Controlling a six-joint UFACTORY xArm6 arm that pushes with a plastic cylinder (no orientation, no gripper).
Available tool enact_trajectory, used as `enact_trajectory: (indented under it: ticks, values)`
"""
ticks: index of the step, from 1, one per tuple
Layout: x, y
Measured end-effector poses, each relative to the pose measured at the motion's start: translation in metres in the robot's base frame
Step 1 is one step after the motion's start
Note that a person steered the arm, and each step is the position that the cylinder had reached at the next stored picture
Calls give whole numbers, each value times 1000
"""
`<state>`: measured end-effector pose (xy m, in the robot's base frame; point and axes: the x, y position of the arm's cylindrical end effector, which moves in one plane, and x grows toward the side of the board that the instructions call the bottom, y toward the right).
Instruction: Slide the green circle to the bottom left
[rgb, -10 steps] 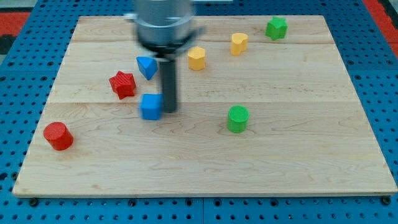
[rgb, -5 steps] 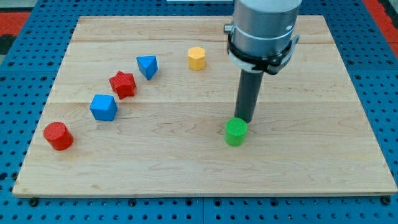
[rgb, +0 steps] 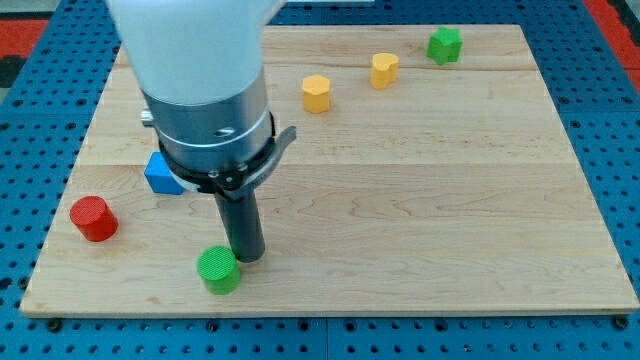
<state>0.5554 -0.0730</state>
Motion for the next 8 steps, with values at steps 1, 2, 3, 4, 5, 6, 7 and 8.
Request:
enact_trajectory:
  ticks: [1, 2, 3, 4, 5, 6, 7, 8]
  values:
    - [5, 58]
    - [41, 23]
    - [47, -34]
    - [42, -56]
    - [3, -2]
    - [18, -65]
    - [29, -121]
    - [29, -179]
